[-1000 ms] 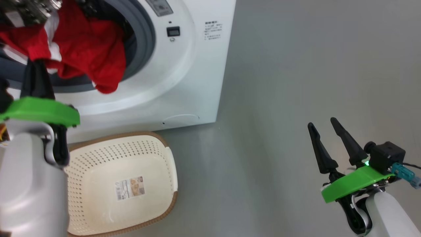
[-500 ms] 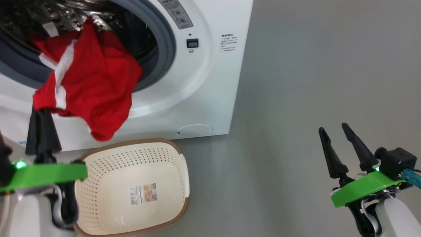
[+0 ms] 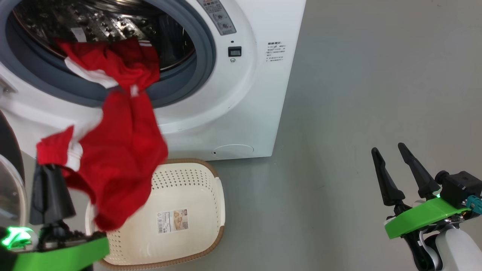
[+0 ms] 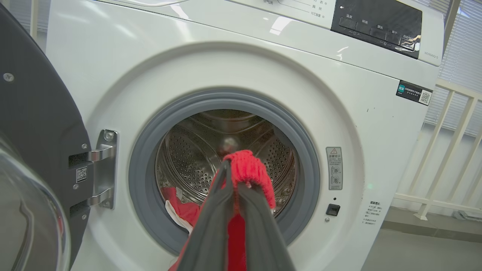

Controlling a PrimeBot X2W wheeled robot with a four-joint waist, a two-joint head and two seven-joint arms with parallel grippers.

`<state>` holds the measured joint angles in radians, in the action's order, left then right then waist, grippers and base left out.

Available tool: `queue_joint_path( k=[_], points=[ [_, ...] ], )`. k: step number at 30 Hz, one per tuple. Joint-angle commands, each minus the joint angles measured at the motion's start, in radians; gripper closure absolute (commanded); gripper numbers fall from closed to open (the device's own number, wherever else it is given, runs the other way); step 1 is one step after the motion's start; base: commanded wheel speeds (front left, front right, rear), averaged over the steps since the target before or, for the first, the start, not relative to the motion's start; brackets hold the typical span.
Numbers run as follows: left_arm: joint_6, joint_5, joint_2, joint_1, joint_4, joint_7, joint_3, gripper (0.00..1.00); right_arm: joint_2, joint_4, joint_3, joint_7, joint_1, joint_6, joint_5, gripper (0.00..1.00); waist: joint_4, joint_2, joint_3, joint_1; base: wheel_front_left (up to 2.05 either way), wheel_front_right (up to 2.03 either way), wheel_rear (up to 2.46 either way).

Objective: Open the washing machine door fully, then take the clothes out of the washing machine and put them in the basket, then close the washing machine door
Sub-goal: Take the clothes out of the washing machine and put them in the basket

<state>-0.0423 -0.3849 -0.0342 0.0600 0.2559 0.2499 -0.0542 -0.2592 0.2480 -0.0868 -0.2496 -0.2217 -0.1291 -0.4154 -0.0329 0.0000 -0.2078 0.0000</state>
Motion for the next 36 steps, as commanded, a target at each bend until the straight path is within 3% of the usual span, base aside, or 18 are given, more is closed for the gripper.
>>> queue_joint_path(
  k=[1,5,9,16,26,36],
  points=[
    [0.01,0.0,-0.017,-0.002,0.041,-0.004,-0.02,1.0,-0.015,-0.025,-0.017,-0.012,0.012,-0.002,0.002,0.0,0.001,0.0,-0.001,0.0,0.0,0.0,0.0],
    [0.02,-0.012,-0.016,-0.028,0.011,-0.015,0.021,1.0,-0.011,-0.027,-0.022,-0.012,0.007,-0.002,0.003,0.0,-0.002,0.0,-0.009,0.0,0.0,0.0,0.0],
    [0.011,-0.035,-0.016,-0.016,-0.122,-0.008,0.044,1.0,-0.007,-0.031,-0.03,-0.012,-0.003,-0.002,0.004,0.0,-0.01,0.0,-0.025,0.0,0.0,0.0,0.0],
    [-0.022,-0.018,-0.017,0.073,-0.399,0.01,0.03,1.0,-0.004,-0.035,-0.04,-0.012,-0.018,-0.002,0.003,0.0,-0.037,0.0,-0.063,0.0,0.0,0.0,0.0],
    [-0.057,0.023,-0.016,0.158,-0.544,0.012,-0.024,1.0,0.007,-0.039,-0.028,-0.012,-0.022,-0.002,0.003,0.0,-0.061,0.0,-0.096,0.0,0.0,0.0,0.0],
    [-0.082,0.1,-0.018,0.303,-0.852,0.012,-0.021,1.0,0.022,-0.051,-0.039,-0.012,-0.063,-0.002,0.007,0.0,-0.075,0.0,-0.164,0.0,0.0,0.0,0.0]
  ],
)
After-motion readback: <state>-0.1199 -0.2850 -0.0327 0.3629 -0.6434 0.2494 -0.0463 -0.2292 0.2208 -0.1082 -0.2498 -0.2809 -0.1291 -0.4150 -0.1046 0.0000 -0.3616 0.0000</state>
